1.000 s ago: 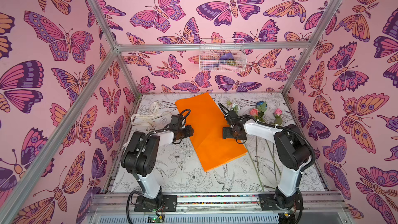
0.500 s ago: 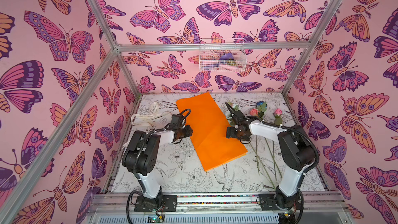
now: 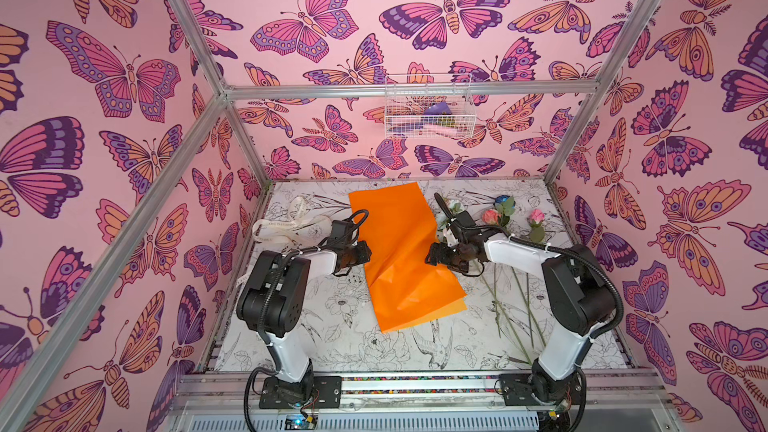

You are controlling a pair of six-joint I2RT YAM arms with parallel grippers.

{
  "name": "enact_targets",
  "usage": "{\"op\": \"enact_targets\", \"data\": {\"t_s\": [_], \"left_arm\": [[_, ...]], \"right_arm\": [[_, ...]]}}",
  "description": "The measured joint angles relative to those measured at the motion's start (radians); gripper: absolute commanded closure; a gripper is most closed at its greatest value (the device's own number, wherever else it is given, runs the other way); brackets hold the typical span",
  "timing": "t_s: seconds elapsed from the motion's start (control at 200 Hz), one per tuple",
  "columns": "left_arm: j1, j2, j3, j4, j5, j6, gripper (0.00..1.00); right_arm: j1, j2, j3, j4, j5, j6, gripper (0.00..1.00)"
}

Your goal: Tie the bouquet of fake flowers

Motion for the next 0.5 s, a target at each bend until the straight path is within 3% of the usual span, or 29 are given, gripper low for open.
{"op": "enact_targets", "data": {"t_s": [0.496], "left_arm": [[0.000, 0.000, 0.000, 0.000, 0.000, 0.000, 0.63]], "right_arm": [[0.000, -0.089, -0.042, 0.082, -0.164, 0.072, 0.35]]}}
